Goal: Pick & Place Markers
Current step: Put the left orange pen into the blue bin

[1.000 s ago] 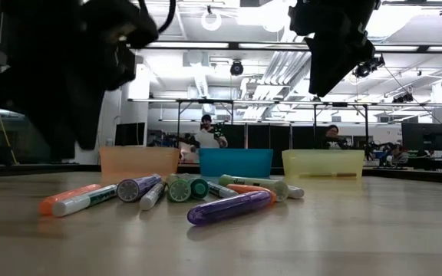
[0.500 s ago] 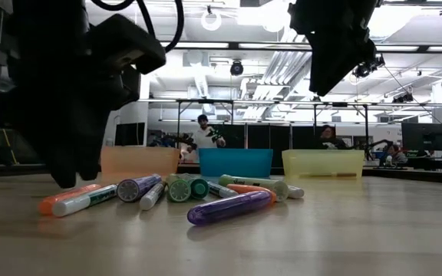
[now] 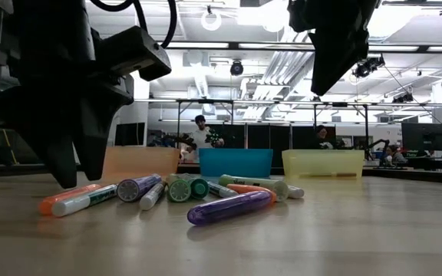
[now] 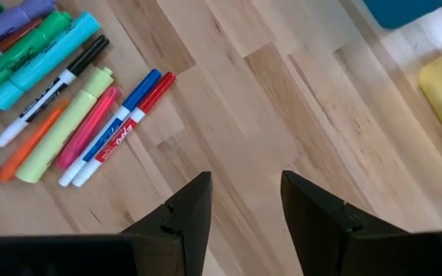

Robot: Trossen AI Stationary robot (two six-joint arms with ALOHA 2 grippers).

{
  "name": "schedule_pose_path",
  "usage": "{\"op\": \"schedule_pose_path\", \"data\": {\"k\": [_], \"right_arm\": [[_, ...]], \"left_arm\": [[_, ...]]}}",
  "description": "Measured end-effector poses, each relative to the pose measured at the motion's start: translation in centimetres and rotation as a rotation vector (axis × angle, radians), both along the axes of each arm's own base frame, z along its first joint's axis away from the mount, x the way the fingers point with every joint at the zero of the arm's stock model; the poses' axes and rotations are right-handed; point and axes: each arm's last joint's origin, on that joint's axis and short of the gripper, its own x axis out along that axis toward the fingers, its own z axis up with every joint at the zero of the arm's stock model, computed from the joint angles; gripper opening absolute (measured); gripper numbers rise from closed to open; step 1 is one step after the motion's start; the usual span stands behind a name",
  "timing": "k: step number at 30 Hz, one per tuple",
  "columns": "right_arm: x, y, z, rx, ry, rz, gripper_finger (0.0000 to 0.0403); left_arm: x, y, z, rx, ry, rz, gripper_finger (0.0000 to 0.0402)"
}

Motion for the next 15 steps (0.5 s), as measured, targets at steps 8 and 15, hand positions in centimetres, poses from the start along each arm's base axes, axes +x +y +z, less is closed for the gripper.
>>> {"op": "schedule_pose_path", "data": {"k": [8, 15], "right_arm": [[0.0, 0.0, 0.0, -0.022, 0.008, 0.029, 0.0146], [0.0, 0.0, 0.0, -0.029, 0.006, 0.027, 0.0146]], "left_arm": [[-0.1, 0.1, -0.1, 0.001, 0.012, 0.035, 0.0111], [0.5, -0.3, -1.6, -0.022, 0.045, 0.045, 0.0111]]}}
